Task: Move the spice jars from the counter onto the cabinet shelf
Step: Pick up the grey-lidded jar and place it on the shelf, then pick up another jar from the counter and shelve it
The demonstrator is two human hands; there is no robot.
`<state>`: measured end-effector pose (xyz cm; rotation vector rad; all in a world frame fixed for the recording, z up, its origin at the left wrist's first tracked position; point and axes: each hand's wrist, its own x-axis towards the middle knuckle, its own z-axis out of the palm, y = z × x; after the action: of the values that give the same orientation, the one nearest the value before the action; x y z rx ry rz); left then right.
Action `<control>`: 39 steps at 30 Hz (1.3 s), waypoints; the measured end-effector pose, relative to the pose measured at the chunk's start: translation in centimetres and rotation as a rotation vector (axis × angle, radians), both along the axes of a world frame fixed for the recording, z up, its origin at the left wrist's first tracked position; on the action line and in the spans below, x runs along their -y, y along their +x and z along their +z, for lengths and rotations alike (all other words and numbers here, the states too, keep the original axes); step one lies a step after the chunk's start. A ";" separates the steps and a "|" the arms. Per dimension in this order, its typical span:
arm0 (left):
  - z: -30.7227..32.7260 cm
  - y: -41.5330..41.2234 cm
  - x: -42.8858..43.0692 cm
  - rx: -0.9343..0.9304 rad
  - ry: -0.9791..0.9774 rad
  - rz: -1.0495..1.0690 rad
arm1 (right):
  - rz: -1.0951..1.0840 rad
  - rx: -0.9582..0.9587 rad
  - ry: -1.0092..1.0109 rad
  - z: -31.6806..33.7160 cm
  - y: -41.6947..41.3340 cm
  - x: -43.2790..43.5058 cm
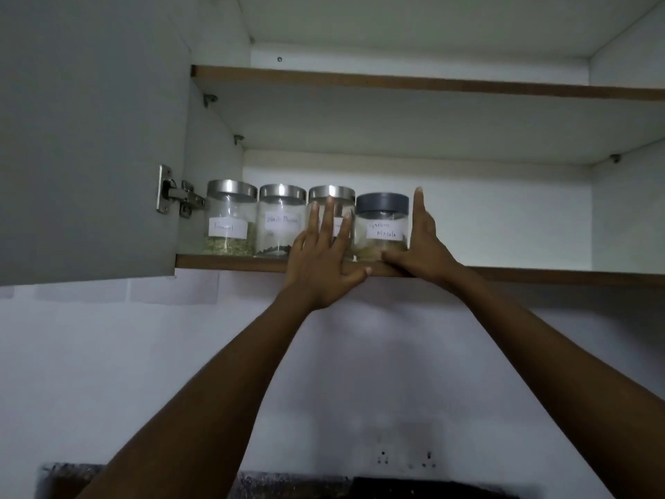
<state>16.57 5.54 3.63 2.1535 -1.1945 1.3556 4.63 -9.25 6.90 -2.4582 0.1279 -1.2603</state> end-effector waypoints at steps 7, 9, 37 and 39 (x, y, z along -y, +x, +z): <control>-0.9 -0.4 -1.5 0.080 0.080 -0.053 | -0.246 -0.172 -0.179 -2.8 -3.1 -1.3; -2.8 -1.1 -1.7 0.098 0.089 -0.091 | -0.406 -0.278 -0.312 -4.8 -4.1 -1.3; -48.5 -20.0 -1.4 -1.010 0.922 -0.408 | -0.172 -0.848 0.596 -53.9 -21.9 -0.4; -48.9 -20.3 -1.0 -0.999 0.950 -0.384 | -0.137 -0.795 0.683 -54.8 -21.6 -0.1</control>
<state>-3.69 6.53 -45.27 2.3643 -1.7479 -0.5973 -16.93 -9.11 -47.93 -2.1761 0.7918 -0.1342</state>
